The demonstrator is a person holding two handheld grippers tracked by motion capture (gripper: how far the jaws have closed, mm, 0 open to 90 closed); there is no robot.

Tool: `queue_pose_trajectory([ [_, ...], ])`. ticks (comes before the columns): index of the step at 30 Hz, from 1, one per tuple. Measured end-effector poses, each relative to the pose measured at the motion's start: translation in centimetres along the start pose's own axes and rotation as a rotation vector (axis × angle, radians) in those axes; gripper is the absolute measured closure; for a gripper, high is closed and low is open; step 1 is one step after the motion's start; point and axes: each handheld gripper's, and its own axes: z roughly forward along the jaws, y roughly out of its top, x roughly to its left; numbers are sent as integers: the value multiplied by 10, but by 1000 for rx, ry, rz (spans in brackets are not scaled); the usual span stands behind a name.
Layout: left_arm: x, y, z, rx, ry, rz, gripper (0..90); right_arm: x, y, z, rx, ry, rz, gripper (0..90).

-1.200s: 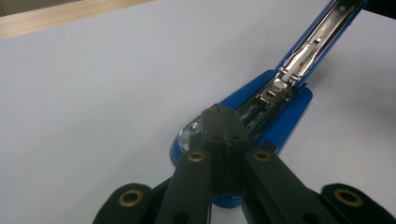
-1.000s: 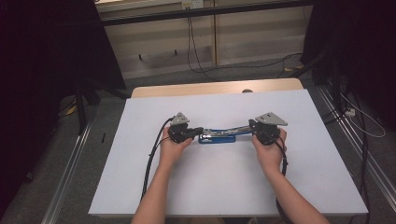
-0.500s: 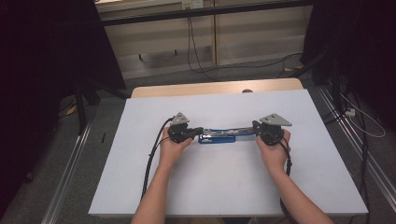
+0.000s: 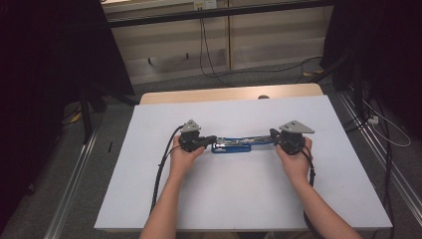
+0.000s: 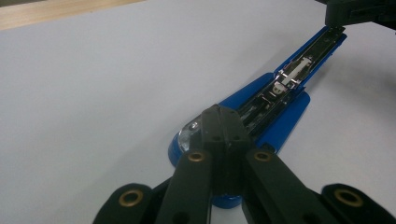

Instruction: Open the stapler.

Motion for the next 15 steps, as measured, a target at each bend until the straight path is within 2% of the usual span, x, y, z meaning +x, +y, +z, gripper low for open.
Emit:
queue_pose_trajectory([
  [2, -1, 1, 0, -9, 6, 6, 900, -1, 0, -2, -4, 7, 4, 900],
  [4, -2, 3, -3, -40, -7, -6, 900, -3, -1, -5, -7, 9, -5, 900],
  [6, -3, 5, -5, -32, -4, -11, 877, -5, -1, -9, -10, 5, -12, 864],
  [8, -3, 5, -5, -37, -16, -31, 821, -7, -3, -12, -6, 3, -11, 821],
  [10, -5, 6, -6, -40, -20, -31, 777, -9, -6, -17, -4, -2, -9, 767],
  [11, -6, 7, -6, -40, -18, -31, 730, -10, -7, -18, 0, -7, -7, 714],
  [12, -8, 8, -6, -38, 10, -39, 643, -11, -9, -20, 10, -13, -7, 685],
  [13, -8, 9, -7, -33, 14, -35, 592, -13, -12, -23, 19, -14, -7, 656],
  [14, -8, 9, -9, -41, 9, -49, 588, -14, -13, -24, 25, -10, -4, 620],
  [15, -8, 10, -9, -50, 11, -62, 547, -16, -15, -25, 35, -3, 3, 576],
])
